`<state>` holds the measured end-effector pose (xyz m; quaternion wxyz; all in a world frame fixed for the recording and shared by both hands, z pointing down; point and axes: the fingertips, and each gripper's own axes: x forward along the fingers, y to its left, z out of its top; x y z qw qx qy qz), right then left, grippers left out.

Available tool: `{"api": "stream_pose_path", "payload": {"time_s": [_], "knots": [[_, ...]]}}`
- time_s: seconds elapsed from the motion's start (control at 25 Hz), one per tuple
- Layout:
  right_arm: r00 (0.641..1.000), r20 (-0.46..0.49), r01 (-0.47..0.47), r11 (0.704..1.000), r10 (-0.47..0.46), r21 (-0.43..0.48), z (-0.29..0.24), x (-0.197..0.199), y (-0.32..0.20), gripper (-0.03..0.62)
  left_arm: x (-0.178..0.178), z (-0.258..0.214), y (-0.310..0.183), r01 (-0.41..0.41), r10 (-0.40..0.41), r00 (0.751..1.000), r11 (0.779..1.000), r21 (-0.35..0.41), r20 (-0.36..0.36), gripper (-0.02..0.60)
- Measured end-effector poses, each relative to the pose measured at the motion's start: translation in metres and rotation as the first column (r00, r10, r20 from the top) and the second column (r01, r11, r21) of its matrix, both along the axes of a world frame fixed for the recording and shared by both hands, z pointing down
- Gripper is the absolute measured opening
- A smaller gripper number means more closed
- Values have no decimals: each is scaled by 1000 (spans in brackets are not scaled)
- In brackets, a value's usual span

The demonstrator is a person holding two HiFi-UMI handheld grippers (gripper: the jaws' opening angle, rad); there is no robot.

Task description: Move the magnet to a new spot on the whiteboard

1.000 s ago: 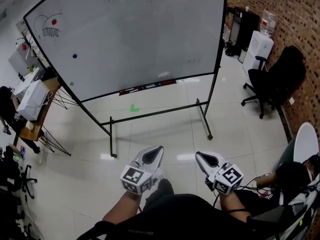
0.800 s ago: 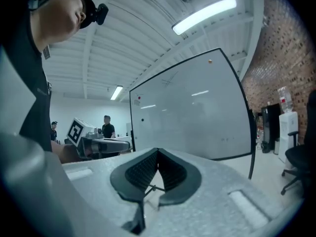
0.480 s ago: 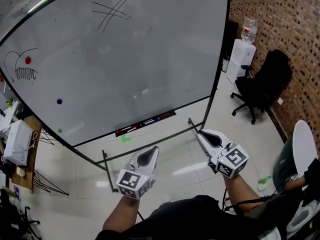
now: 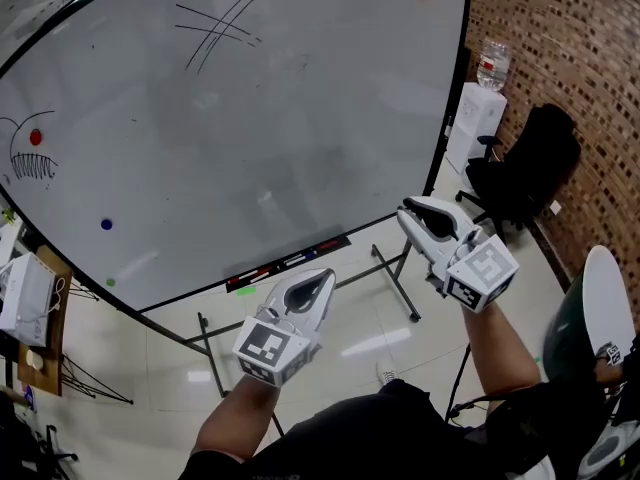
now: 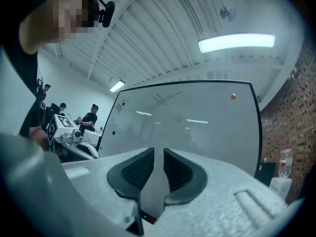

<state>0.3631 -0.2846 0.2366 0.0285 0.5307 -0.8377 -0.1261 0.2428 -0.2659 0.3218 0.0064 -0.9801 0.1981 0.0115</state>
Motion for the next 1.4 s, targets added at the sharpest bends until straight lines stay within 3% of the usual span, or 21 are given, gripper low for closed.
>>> {"api": "stream_pose_path", "payload": {"time_s": [0.28, 0.52, 0.72, 0.96, 1.08, 1.2, 1.4], "knots": [[994, -101, -14, 989, 29, 147, -86, 52, -60, 85, 58, -41, -30, 10, -8, 1000, 998, 56, -24, 13], [988, -127, -42, 953, 84, 301, -186, 119, -107, 106, 127, -74, -46, 18, -13, 999, 995, 97, -48, 12], [990, -136, -6, 963, 44, 270, -222, 149, -151, 114, 172, -85, -78, 84, -76, 995, 989, 119, -65, 12], [989, -145, 9, 978, 22, 209, -239, 175, -187, 114, 211, -85, -99, 127, -123, 992, 983, 130, -36, 12], [991, -121, -41, 980, 65, 197, -254, 196, -204, 114, 221, -75, -108, 154, -153, 988, 981, 120, -12, 12], [992, -27, -116, 980, 122, 162, -270, 222, -223, 114, 225, -63, -115, 184, -186, 982, 976, 113, 11, 12], [983, 58, -182, 972, 175, 148, -290, 236, -255, 114, 229, -62, -118, 218, -221, 975, 969, 118, 6, 12]]}}
